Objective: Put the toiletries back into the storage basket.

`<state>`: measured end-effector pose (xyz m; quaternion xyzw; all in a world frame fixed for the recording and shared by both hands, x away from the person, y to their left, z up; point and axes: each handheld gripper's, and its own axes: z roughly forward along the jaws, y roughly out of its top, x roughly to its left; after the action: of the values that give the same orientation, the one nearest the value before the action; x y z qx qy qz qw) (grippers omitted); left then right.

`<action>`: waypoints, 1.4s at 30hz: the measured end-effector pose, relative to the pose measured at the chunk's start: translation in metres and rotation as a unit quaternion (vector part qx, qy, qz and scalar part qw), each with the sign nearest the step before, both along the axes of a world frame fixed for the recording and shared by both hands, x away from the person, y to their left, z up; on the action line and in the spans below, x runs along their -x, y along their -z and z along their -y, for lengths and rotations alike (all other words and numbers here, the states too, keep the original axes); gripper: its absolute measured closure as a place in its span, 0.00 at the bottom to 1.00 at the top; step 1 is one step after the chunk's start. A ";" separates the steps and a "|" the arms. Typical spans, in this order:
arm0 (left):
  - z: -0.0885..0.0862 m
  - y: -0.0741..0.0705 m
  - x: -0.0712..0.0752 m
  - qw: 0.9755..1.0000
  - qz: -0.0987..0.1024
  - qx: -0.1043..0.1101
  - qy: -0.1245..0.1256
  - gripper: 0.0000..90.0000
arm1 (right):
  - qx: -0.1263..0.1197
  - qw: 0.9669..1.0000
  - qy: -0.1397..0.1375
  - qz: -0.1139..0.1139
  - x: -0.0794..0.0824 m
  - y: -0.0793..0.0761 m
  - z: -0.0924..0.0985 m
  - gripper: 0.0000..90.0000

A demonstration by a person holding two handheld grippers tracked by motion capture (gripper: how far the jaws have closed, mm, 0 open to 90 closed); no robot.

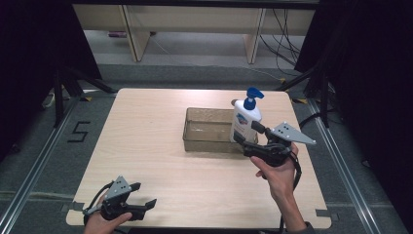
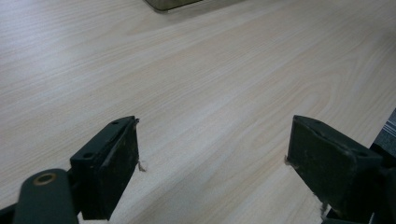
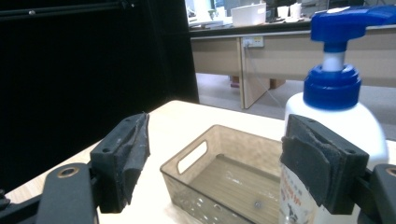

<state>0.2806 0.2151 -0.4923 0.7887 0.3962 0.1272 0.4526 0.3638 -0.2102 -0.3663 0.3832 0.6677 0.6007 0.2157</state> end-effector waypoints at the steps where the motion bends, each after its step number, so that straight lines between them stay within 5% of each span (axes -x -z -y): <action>1: 0.000 0.000 0.000 1.000 0.000 0.000 0.000 0.18 | 0.002 1.000 0.000 0.008 -0.001 0.001 -0.001 0.26; 2: 0.000 0.000 0.000 1.000 0.001 0.000 0.000 0.18 | -0.001 1.000 -0.001 -0.005 0.001 0.002 -0.002 0.26; 6: 0.000 -0.001 0.001 1.000 0.001 0.000 -0.002 0.18 | 0.009 1.000 -0.006 0.004 0.001 0.007 -0.005 0.26; 10: 0.000 -0.001 0.001 1.000 0.002 0.000 -0.001 0.18 | 0.003 1.000 -0.011 -0.011 0.004 0.009 -0.008 0.26; 11: 0.000 -0.001 0.001 1.000 0.001 0.001 -0.002 0.18 | 0.012 1.000 -0.015 0.002 0.002 0.010 -0.008 0.26; 20: 0.000 -0.001 0.001 1.000 0.003 0.004 -0.002 0.18 | 0.005 1.000 -0.018 -0.018 0.008 0.016 -0.013 0.26; 35: 0.000 -0.002 0.001 1.000 0.004 0.001 0.000 0.18 | 0.037 0.998 -0.030 -0.030 0.012 0.035 -0.013 0.26; 42: 0.000 -0.001 0.001 1.000 0.004 0.001 0.000 0.18 | 0.033 0.998 -0.037 -0.036 0.014 0.043 -0.015 0.26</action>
<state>0.2795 0.2152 -0.4908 0.7876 0.3940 0.1301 0.4554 0.3498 -0.1952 -0.4090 0.3720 0.7082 0.5720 0.1816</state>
